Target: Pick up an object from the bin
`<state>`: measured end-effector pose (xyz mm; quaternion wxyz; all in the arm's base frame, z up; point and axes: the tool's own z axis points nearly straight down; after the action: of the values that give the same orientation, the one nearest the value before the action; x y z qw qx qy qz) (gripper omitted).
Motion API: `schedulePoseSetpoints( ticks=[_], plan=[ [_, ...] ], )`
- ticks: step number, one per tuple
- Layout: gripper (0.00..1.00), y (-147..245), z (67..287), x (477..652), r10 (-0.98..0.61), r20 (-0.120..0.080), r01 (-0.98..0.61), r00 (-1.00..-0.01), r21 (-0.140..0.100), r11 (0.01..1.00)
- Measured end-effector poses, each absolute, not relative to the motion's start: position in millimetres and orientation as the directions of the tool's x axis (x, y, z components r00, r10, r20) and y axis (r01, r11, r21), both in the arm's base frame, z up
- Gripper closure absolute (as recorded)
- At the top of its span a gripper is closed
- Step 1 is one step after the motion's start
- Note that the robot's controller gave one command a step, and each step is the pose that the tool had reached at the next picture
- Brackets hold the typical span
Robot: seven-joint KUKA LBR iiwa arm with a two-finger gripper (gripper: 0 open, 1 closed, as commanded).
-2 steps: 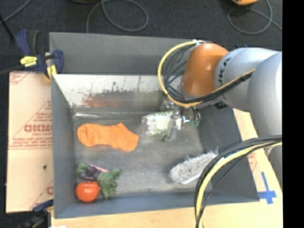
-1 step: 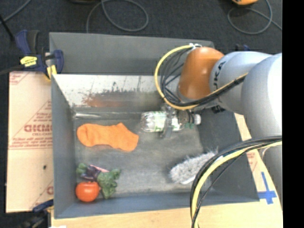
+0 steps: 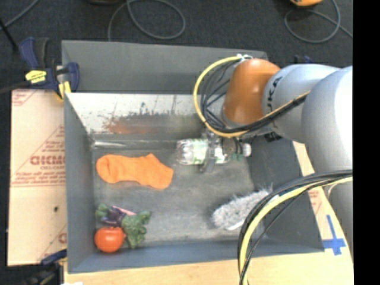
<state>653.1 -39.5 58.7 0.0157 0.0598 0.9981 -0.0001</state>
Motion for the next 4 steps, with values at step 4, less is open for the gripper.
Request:
schedulePoseSetpoints(
  ticks=[4],
  plan=[
    [1.0,-40.1,107.6,652.4,0.122,-0.033,0.122,-0.992,0.002,0.993]
  ],
)
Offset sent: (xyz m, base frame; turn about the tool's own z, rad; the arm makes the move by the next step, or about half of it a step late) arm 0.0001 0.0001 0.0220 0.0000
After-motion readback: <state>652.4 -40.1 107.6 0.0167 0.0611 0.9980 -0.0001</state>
